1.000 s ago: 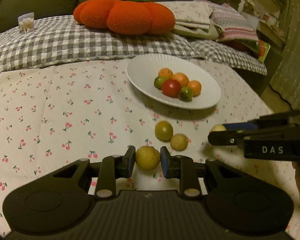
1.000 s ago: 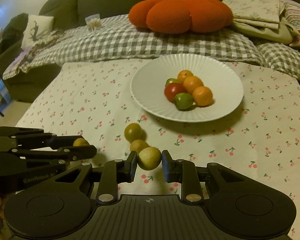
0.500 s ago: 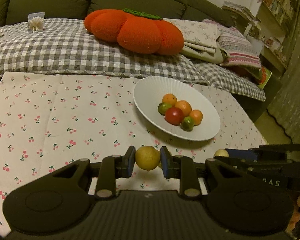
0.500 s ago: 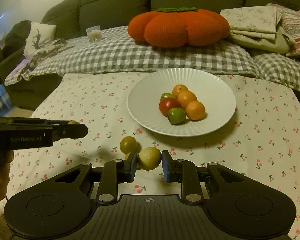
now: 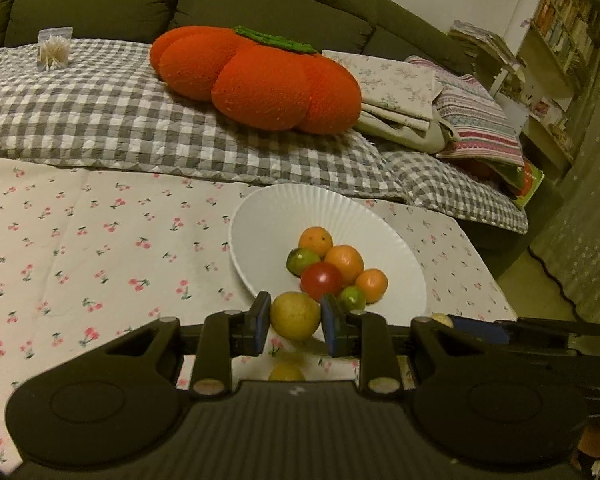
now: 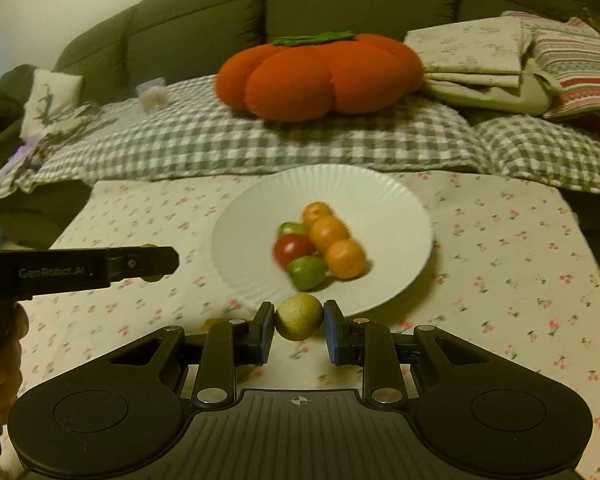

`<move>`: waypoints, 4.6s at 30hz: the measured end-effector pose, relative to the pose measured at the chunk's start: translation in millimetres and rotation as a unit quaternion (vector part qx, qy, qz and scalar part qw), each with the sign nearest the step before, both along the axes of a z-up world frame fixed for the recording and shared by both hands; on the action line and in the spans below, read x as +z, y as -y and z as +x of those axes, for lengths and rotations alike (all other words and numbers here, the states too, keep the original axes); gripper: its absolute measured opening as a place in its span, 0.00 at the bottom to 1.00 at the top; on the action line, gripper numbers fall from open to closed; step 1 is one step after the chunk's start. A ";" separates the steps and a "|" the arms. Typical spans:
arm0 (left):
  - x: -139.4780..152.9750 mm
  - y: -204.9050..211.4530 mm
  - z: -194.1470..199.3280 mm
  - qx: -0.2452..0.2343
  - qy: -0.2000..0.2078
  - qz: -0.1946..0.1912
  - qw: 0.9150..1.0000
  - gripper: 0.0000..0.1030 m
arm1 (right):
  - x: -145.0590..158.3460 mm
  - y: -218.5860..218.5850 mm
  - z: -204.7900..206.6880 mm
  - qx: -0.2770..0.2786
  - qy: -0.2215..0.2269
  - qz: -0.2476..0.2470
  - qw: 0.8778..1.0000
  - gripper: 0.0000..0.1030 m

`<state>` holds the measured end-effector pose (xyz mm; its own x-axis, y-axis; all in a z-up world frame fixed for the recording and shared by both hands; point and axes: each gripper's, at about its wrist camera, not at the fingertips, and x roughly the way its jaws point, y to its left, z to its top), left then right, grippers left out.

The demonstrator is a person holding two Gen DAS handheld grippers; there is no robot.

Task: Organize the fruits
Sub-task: 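Lower both fruits onto the white plate and open both grippers, then withdraw both grippers from the plate toward the last two yellow-green fruits, then grasp a yellow-green fruit with the left gripper while the right grasps the other, then carry both yellow-green fruits over the white plate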

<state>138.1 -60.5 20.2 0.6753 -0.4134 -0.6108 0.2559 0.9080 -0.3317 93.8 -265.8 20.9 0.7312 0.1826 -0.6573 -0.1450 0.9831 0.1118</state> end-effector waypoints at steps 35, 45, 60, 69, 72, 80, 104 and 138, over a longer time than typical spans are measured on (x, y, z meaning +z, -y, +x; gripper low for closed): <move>-7.9 4.6 37.8 0.047 -0.012 -0.015 0.999 0.67 | -1.0 7.5 46.5 -0.044 -0.005 0.013 0.999 0.38; -4.7 -3.9 26.6 0.053 -0.022 0.008 0.998 0.67 | 9.0 16.8 31.6 -0.045 -0.003 0.029 0.999 0.38; -16.3 -6.2 -10.5 0.031 -0.034 0.064 0.997 0.68 | 0.4 -3.5 -4.3 0.021 -0.022 0.011 0.999 0.44; -31.6 6.8 -15.9 0.013 -0.056 0.066 0.996 0.68 | -5.1 -20.3 -11.7 0.067 -0.031 -0.003 0.997 0.50; -36.4 13.5 -16.5 0.011 -0.056 0.078 0.995 0.68 | -8.4 -24.2 -13.7 0.080 -0.035 -0.008 0.996 0.50; -45.5 18.6 -14.2 0.014 -0.061 0.082 0.995 0.68 | -19.0 -23.8 -17.3 0.093 -0.049 -0.025 0.994 0.55; -55.2 11.4 -5.1 0.014 -0.067 0.065 0.996 0.24 | -48.0 -60.7 -12.9 0.140 -0.065 -0.067 0.986 0.56; -21.4 8.1 -14.1 -0.002 -0.010 0.062 0.998 0.24 | -32.3 -58.2 -7.1 0.120 -0.037 -0.060 0.990 0.25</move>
